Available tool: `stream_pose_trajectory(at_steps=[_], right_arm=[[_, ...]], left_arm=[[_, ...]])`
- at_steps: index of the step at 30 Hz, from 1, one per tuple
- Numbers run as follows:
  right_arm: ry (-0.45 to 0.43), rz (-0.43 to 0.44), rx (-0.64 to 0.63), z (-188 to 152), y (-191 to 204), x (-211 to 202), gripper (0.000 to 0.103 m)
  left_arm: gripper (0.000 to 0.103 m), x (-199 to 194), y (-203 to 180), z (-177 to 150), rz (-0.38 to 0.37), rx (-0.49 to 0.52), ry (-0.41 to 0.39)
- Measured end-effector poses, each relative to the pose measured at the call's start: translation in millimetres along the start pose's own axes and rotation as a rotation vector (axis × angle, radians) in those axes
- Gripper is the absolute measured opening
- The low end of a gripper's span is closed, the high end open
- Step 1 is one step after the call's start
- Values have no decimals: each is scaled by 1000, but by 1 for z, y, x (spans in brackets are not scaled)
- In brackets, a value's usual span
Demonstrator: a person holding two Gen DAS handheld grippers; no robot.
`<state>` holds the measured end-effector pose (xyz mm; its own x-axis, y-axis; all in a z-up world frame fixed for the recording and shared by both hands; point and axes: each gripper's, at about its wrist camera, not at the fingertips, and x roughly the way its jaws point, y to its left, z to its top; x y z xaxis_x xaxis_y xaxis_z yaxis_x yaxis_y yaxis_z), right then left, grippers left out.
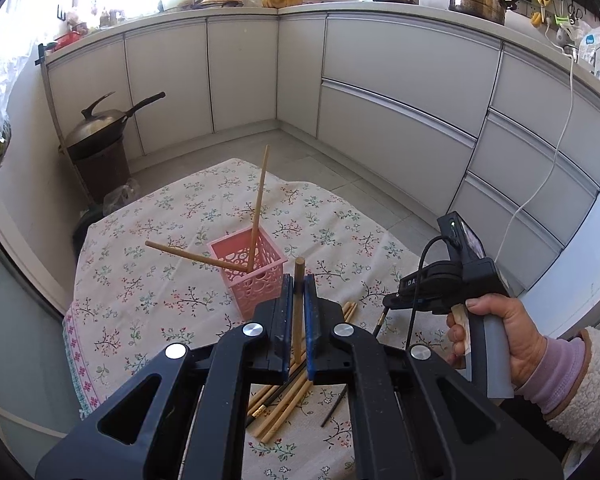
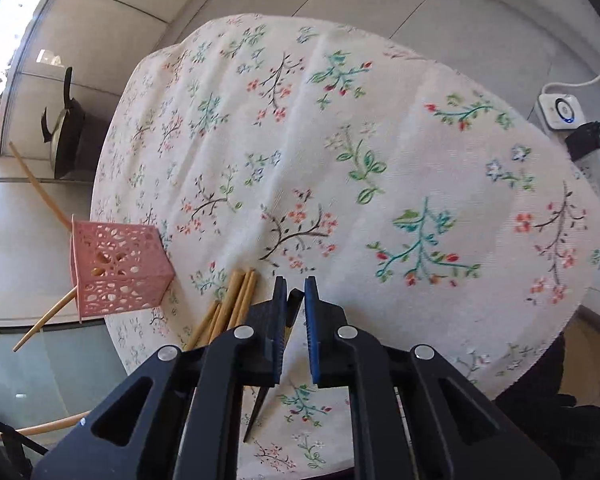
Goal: Organize utensils
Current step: 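Grasp a chopstick with the right gripper while the left gripper holds its chopstick, then lower both chopsticks into the pink basket and open both grippers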
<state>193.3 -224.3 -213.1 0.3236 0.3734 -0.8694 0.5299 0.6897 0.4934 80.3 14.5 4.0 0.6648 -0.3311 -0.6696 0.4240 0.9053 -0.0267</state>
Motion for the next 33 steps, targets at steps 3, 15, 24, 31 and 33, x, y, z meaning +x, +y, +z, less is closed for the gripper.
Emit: stream_pose_trajectory(at_steps=[3, 15, 24, 31, 33], right_arm=[[29, 41, -1, 2, -2, 3, 9], [118, 26, 50, -11, -2, 26, 24], [114, -24, 4, -11, 19, 41, 23], [13, -25, -62, -16, 28, 37, 8], [-36, 0, -91, -19, 30, 19, 8]], left_arm=[[5, 0, 1, 0, 1, -14, -1], [5, 0, 3, -1, 5, -16, -2], [5, -2, 7, 1, 0, -24, -10], [5, -4, 14, 1, 12, -58, -26], [5, -10, 18, 3, 4, -83, -52]])
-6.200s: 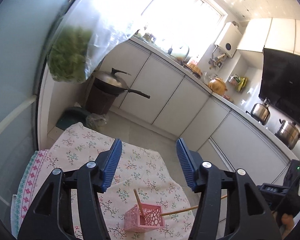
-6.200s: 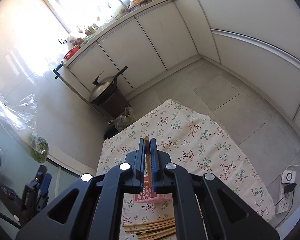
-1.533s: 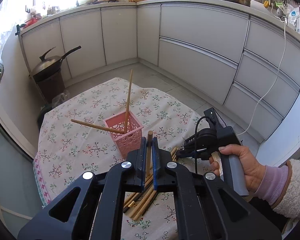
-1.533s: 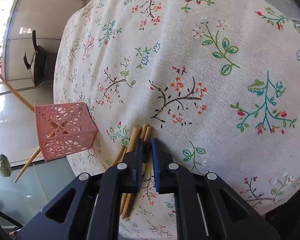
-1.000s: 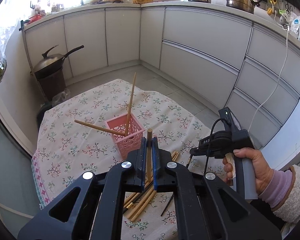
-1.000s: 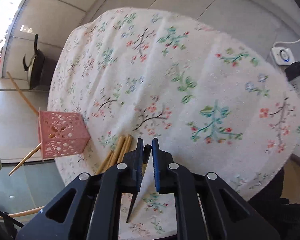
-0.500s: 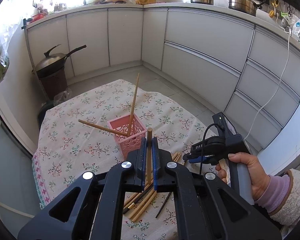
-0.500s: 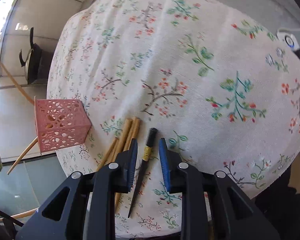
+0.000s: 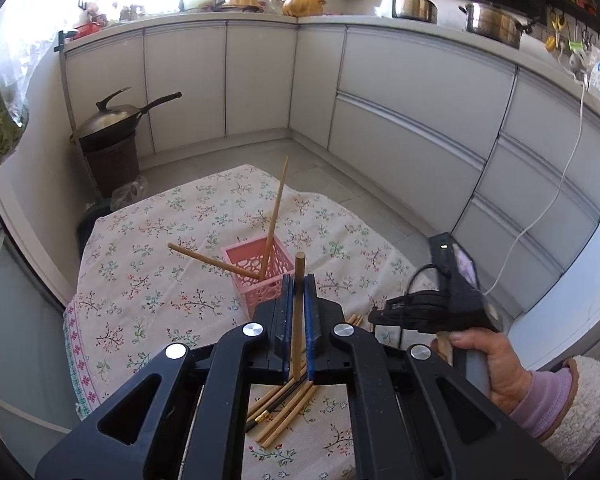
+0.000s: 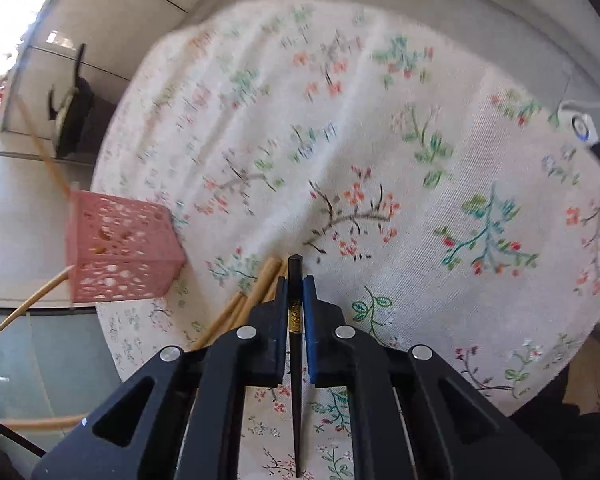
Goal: Organize utensils
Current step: 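Lower both chopsticks into the pink basket and open both grippers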
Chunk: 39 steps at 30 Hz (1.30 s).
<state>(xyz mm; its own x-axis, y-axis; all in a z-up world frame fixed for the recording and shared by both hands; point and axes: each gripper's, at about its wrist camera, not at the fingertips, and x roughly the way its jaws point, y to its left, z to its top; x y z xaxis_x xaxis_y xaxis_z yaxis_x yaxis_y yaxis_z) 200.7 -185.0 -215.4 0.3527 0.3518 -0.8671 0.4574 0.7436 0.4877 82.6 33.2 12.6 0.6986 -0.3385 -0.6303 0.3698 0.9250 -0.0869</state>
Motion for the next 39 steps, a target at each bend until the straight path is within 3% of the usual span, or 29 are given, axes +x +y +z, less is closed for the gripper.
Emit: stream_pose_trajectory(at_steps=[5, 9, 16, 21, 27, 33, 35, 36, 37, 39], right_arm=[[-214, 58, -177, -11, 26, -87, 7], [-359, 135, -247, -14, 39, -153, 7], [-488, 237, -275, 1, 60, -221, 7], [-481, 288, -259, 22, 70, -238, 7], [-474, 284, -279, 30, 85, -241, 7], [-459, 269, -313, 32, 105, -231, 7], [-455, 264, -321, 32, 109, -228, 7], [-452, 263, -324, 32, 112, -227, 7], [-450, 262, -327, 32, 114, -226, 7], [-448, 258, -329, 33, 117, -224, 7]], left_arm=[[5, -15, 0, 10, -21, -43, -69], [5, -31, 5, 26, -32, -117, -149], [5, -50, 20, 60, 3, -234, -279], [5, -49, 34, 84, 58, -293, -333], [5, -32, 50, 95, 130, -343, -361], [6, 10, 63, 86, 168, -384, -277], [12, 15, 67, 79, 194, -394, -265], [20, 12, 70, 77, 182, -411, -271], [29, 8, 72, 77, 176, -425, -284], [35, -11, 77, 76, 185, -445, -344]])
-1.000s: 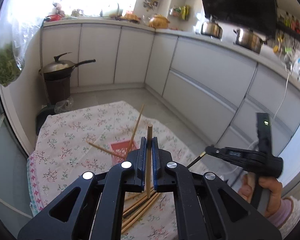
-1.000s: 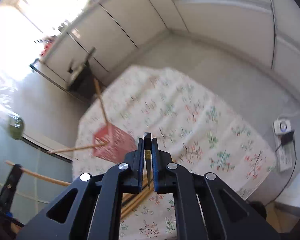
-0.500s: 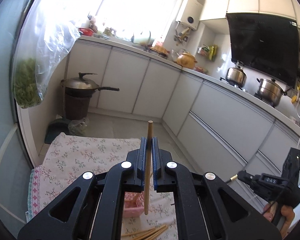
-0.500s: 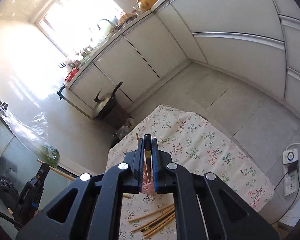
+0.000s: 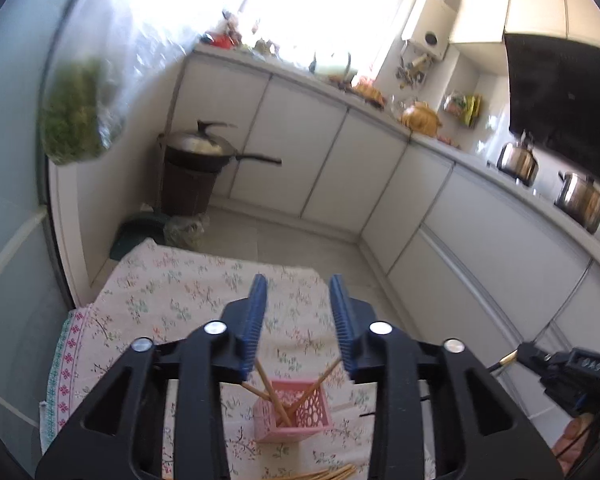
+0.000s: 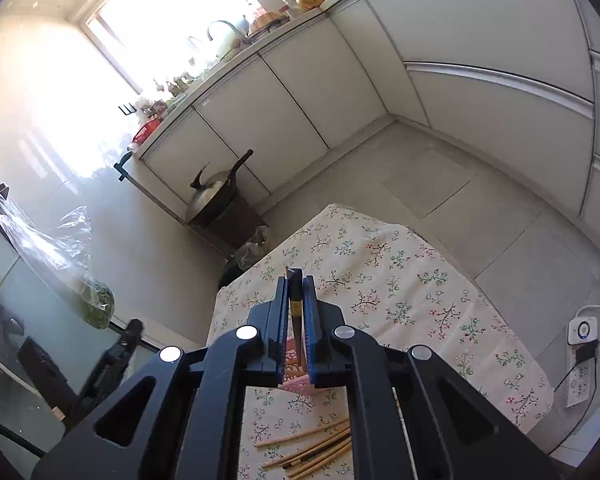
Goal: Organize utensils
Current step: 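Lower both chopsticks into the pink basket and open both grippers, then withdraw both grippers from the basket and move them toward the chopstick pile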
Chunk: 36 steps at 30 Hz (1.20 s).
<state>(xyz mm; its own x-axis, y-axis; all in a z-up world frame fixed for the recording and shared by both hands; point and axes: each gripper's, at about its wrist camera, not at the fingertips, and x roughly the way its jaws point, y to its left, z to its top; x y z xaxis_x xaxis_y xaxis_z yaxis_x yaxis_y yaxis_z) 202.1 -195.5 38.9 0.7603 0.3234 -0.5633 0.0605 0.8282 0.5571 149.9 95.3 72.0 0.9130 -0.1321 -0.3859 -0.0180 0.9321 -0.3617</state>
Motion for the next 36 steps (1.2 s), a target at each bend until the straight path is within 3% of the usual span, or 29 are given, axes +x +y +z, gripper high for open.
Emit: stream_pose_trajectory(at_steps=[6, 14, 20, 30, 36], right_arm=[[16, -15, -18, 2, 14, 15, 7], [53, -64, -34, -2, 27, 56, 7], [101, -69, -29, -10, 29, 102, 10], [-28, -68, -181, -12, 60, 47, 11], [-105, -108, -276, -30, 66, 14, 22]], left_arm=[[51, -26, 17, 14, 25, -66, -74], [51, -24, 33, 15, 30, -114, -39], [51, -14, 20, 10, 8, -74, 9], [60, -21, -4, 6, 18, 10, 2], [76, -28, -28, -7, 64, 115, -2]])
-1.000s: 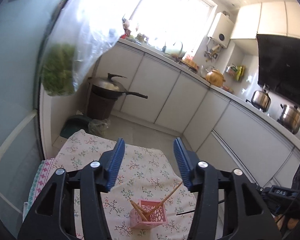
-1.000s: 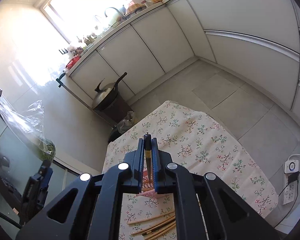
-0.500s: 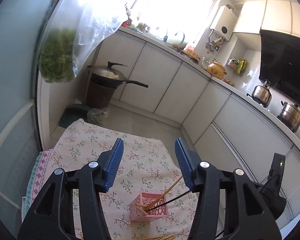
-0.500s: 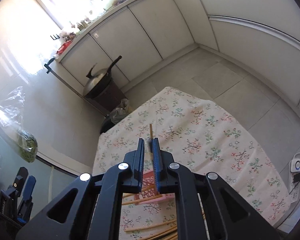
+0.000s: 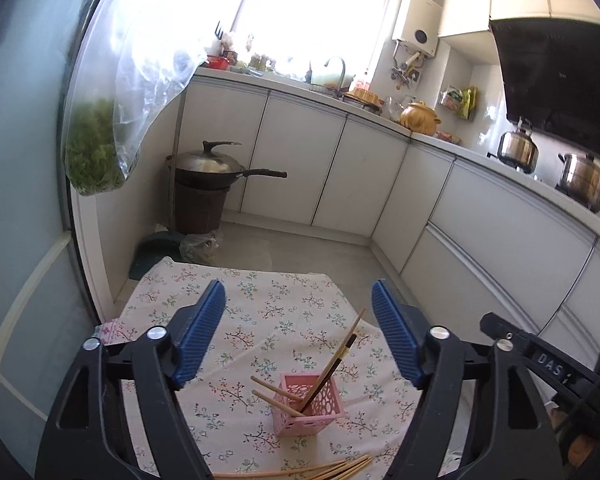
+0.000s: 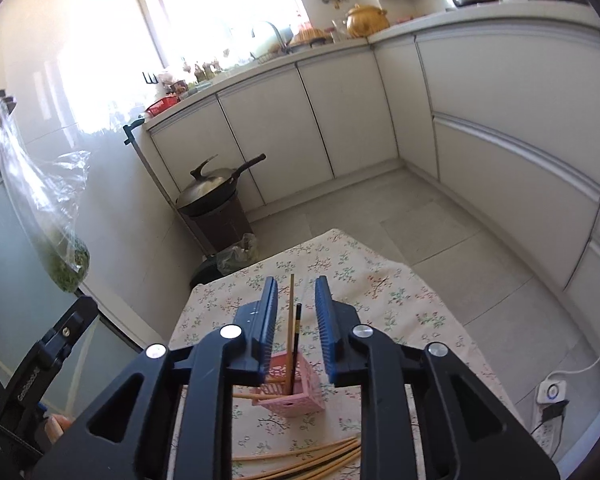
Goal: Organize utensils
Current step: 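Withdraw both grippers from the basket and move them toward the chopstick pile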
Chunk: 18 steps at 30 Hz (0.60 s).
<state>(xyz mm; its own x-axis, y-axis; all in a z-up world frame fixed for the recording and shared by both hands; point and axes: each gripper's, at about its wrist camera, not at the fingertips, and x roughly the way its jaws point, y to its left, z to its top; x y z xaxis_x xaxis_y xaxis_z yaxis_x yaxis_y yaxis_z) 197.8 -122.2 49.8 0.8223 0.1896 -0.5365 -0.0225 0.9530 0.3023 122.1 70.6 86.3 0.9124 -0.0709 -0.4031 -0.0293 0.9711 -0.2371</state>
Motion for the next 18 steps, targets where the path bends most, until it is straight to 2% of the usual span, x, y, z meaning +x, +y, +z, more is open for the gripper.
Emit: stream_pose_trajectory(at_steps=[3, 6, 8, 13, 18], right_arm=[[-27, -30, -44, -9, 1, -15, 25], [-53, -68, -71, -19, -1, -28, 37], [-62, -82, -76, -24, -5, -34, 46], [-59, -103, -69, -34, -17, -44, 58], [-50, -130, -54, -43, -29, -47, 68]], left_arm=[[83, -4, -10, -7, 19, 35, -3], [88, -6, -19, -14, 26, 67, 9], [90, -7, -27, -19, 29, 91, 17], [95, -14, -38, -28, 42, 133, 12], [96, -17, -43, -37, 48, 160, 39]])
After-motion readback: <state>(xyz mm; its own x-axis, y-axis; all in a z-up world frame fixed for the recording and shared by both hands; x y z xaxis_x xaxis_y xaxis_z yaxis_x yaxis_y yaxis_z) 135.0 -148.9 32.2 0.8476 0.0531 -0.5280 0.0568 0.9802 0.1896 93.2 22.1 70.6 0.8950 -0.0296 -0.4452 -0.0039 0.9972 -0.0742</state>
